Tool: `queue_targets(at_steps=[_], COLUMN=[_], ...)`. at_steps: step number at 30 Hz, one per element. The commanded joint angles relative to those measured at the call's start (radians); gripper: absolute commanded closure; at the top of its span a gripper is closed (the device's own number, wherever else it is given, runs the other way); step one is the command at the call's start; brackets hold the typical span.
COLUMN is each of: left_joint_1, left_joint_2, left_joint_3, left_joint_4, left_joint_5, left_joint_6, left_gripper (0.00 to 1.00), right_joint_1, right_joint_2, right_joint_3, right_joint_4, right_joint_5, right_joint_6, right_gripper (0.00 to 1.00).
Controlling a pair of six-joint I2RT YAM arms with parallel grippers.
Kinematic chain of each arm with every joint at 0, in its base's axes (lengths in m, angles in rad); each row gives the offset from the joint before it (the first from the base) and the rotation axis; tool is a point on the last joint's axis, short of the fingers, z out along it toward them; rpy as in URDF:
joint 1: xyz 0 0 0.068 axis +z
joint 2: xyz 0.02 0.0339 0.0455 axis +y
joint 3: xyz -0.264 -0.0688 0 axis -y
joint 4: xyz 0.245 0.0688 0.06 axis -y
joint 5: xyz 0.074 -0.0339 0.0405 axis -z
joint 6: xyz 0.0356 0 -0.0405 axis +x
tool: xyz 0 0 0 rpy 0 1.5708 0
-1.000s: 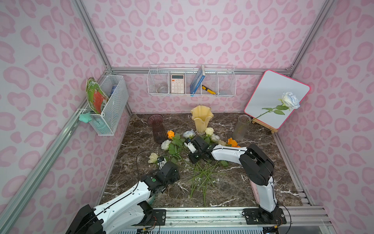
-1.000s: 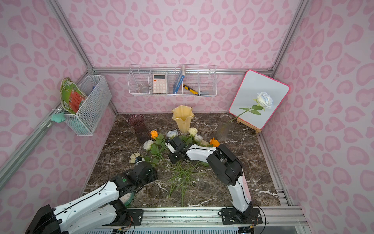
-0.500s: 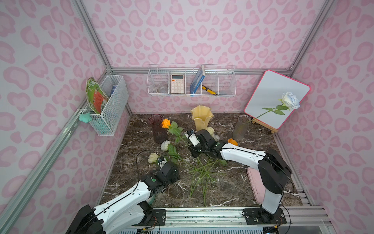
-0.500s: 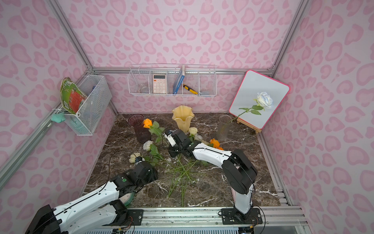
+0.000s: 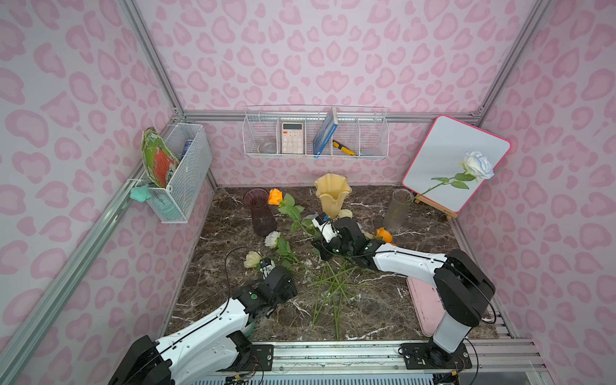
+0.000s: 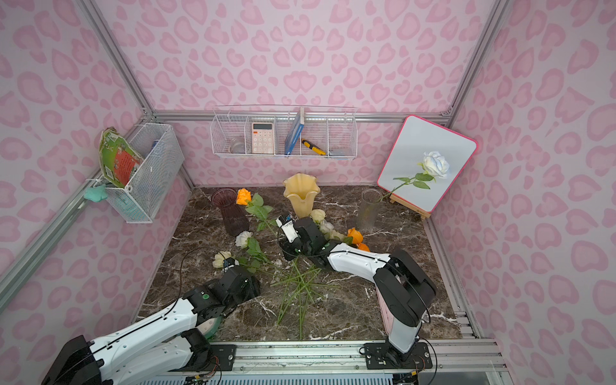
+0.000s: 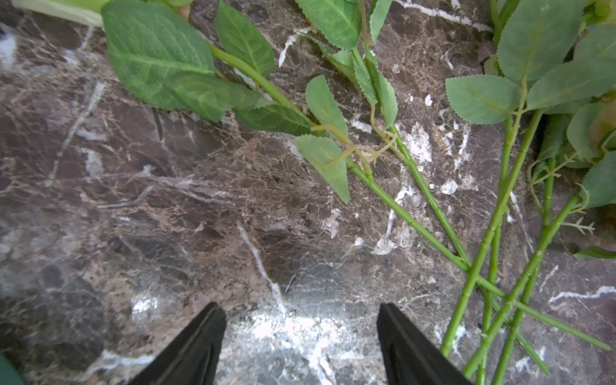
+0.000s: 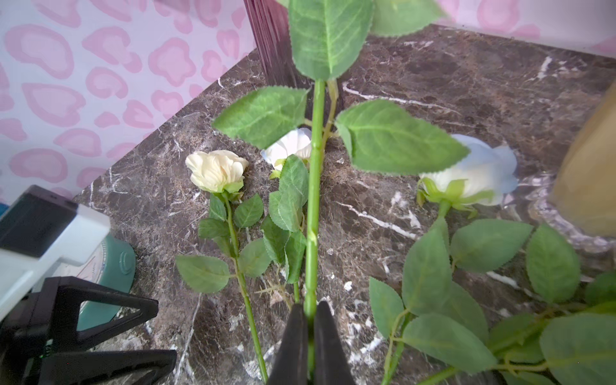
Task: Arrange the flowers in different vases according to their colors
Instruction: Pick up the flower at the center of the board.
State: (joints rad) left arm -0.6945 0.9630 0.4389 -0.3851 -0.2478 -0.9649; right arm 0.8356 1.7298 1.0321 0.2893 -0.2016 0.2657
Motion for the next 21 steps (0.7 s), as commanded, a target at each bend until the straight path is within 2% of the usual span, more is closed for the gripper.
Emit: queue_targets(at_steps=[1,3,12,21], left_joint_1=[0.001,0.001,0.001,0.001], left_joint_2=[0.012,0.021,0.033,0.038], left_joint_3=[-0.006,-0.011,-0.022,-0.031], left_joint_4=[0.012,0.019,0.028,0.043], left_joint_5=[0.009,0.012,0.013,0.015], left_joint_6=[0.005,0.000,0.001,0.003], left_gripper=[0.23,0.23,0.23,0.23], right_joint_1=[0.008,0.013,0.026,0.030], right_joint_2=[-0.021,-0.011,0.073,-0.063], right_joint_3=[-0.096,-0.131,-0.142,-0.066], right_joint_4=[0.414,0.556,0.881,0.888], right_joint_5=[0.055,0.081,0.177,0.209], right_joint_6=[-0.005,-0.010,-0.005,-0.052], right_gripper=[1.00,1.00,1.00,1.00])
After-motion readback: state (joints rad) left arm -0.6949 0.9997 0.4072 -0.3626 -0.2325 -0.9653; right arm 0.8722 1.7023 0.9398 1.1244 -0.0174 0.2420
